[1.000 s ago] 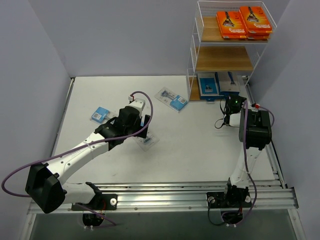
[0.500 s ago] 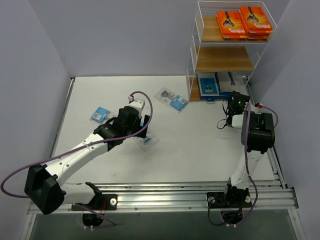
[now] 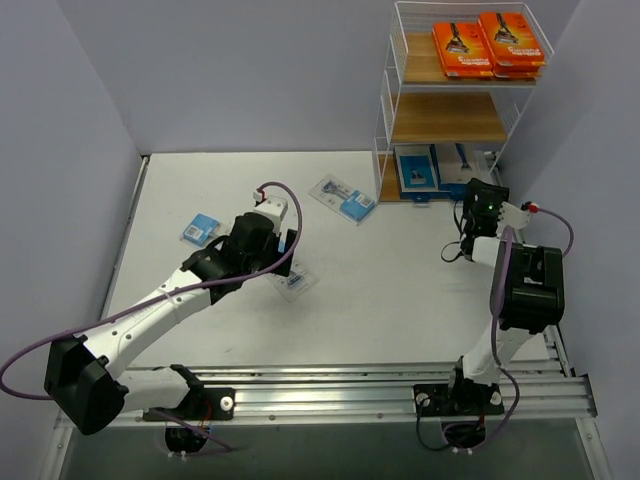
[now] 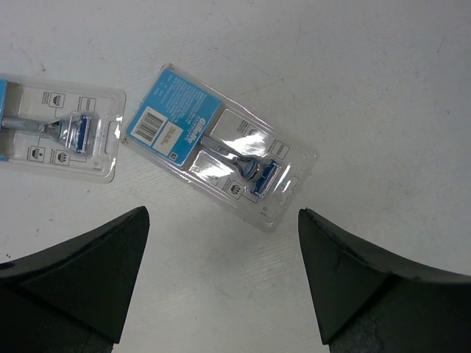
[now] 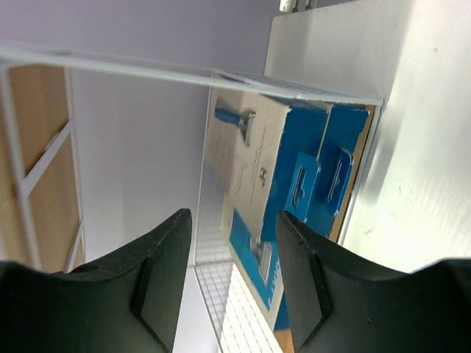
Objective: Place and organize the shaving razors onto the shelf
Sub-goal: Place the shaving razor onto shelf, then grab a shaving razor with the right arm
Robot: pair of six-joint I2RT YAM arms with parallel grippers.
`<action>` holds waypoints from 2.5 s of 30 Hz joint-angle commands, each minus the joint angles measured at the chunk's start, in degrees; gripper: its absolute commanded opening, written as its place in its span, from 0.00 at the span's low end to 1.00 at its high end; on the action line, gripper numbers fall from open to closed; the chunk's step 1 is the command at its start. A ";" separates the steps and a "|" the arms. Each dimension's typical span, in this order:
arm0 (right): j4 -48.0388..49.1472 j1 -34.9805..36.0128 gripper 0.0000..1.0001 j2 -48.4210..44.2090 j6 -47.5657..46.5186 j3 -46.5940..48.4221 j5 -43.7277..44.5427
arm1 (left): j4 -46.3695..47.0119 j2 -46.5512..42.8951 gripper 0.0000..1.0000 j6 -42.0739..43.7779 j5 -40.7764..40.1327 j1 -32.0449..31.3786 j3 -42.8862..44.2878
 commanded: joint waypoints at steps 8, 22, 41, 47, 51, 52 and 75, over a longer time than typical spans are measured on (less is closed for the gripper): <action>-14.66 3.56 0.45 -17.00 -21.09 -7.10 -9.07 | 0.22 -3.39 0.92 3.01 -4.34 -0.10 2.98; -27.58 25.35 0.45 -32.39 -38.50 -15.02 -14.18 | 1.63 -7.87 0.93 7.23 -18.66 0.43 1.57; -44.29 54.36 0.48 -8.62 -59.34 13.96 -15.50 | 1.10 -11.82 0.96 0.90 -22.71 4.03 0.96; -47.89 57.43 0.49 4.31 -61.62 26.01 -14.00 | 3.74 -17.19 0.94 1.25 -21.14 4.30 -1.23; -49.91 59.20 0.50 9.25 -63.21 30.50 -11.11 | 3.13 -18.33 0.98 0.90 -20.43 4.39 -0.80; -50.18 59.29 0.50 10.65 -63.21 31.38 -10.58 | 3.21 -18.51 1.00 0.90 -20.51 4.47 -0.80; -47.81 60.52 0.25 17.52 -64.09 31.12 -8.46 | 2.42 -18.95 1.00 0.20 -17.79 4.56 -0.45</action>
